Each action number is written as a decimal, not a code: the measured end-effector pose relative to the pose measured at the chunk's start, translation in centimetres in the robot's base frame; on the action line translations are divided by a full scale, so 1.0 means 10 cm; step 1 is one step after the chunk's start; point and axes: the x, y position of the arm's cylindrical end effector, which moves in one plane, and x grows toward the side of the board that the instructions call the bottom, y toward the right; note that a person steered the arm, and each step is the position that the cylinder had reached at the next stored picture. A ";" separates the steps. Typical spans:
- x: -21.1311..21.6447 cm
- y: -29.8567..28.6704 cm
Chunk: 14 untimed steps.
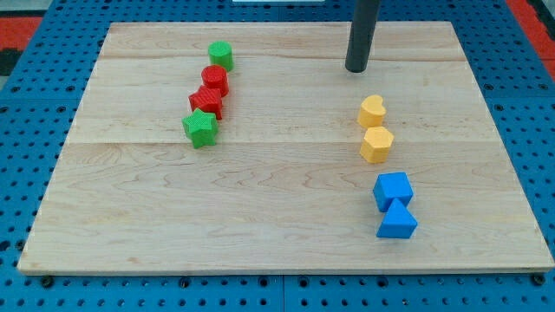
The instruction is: Move the green star right to the red star
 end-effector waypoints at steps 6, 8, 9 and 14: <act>0.91 -1.13; 2.18 -2.20; 2.14 -2.66; 1.44 -3.30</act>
